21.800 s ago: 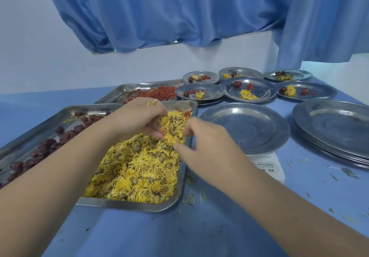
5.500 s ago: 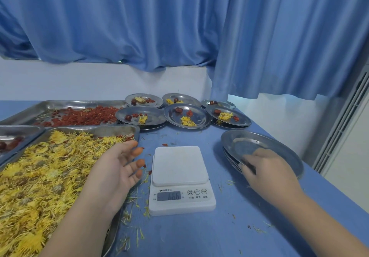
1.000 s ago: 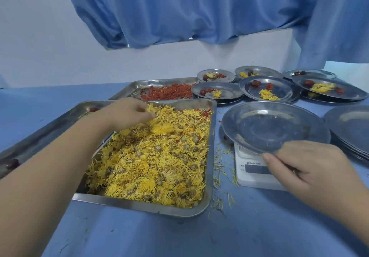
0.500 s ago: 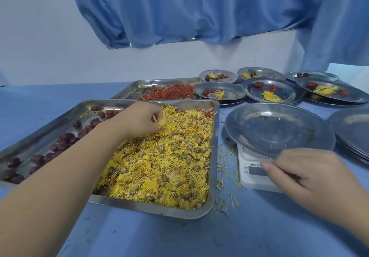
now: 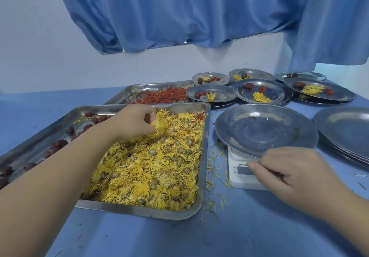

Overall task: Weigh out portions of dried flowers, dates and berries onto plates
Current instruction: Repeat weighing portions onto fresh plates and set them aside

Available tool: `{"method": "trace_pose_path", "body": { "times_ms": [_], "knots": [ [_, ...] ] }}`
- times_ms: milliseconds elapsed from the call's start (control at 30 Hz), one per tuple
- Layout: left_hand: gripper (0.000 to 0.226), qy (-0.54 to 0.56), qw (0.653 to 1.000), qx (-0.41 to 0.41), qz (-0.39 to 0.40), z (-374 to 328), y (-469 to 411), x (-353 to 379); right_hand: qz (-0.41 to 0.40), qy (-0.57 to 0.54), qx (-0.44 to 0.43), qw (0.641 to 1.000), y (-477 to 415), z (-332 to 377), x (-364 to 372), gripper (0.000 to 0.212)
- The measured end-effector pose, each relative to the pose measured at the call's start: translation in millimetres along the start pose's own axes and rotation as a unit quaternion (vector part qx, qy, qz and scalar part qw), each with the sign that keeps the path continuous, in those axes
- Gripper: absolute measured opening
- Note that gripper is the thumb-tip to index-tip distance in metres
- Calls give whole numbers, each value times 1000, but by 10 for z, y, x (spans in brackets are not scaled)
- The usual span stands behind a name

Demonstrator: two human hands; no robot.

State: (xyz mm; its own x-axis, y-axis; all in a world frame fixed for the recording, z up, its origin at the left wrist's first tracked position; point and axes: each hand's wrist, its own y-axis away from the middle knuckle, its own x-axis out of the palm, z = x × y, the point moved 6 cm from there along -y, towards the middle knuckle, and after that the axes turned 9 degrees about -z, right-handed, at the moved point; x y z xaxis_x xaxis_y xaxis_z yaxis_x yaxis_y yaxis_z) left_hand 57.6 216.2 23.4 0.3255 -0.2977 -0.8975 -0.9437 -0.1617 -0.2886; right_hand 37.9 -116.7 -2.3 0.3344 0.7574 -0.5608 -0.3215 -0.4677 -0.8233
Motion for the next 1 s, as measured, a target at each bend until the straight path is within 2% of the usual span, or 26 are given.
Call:
{"method": "trace_pose_path", "body": {
  "times_ms": [67, 167, 367, 500, 633, 667, 867, 1000],
  "knots": [
    [13, 67, 997, -20, -18, -54, -9, -104, 2, 8, 4, 1000, 6, -28, -6, 45],
    [25, 152, 988, -16, -31, -295, -8, -198, -7, 20, 21, 1000, 0, -88, -48, 47],
    [30, 245, 968, 53, 28, -1241, -56, 120, -53, 25, 103, 993, -49, -328, -250, 49],
    [21, 209, 970, 113, 51, -1883, -213, 563, -78, 31, 148, 985, -41, -524, -330, 51],
    [17, 8, 979, 196, 55, -2125, -340, 842, -79, 38, 174, 981, -1, -652, -352, 53],
    [20, -11, 977, 204, 58, -2114, -352, 864, -78, 35, 179, 980, 5, -670, -354, 53],
    [19, 41, 981, 173, 80, -1934, -312, 843, -60, 13, 167, 984, -20, -605, -302, 54],
    [33, 106, 978, 152, 93, -1904, -239, 805, -46, -1, 164, 985, -23, -535, -262, 53]
  ]
}}
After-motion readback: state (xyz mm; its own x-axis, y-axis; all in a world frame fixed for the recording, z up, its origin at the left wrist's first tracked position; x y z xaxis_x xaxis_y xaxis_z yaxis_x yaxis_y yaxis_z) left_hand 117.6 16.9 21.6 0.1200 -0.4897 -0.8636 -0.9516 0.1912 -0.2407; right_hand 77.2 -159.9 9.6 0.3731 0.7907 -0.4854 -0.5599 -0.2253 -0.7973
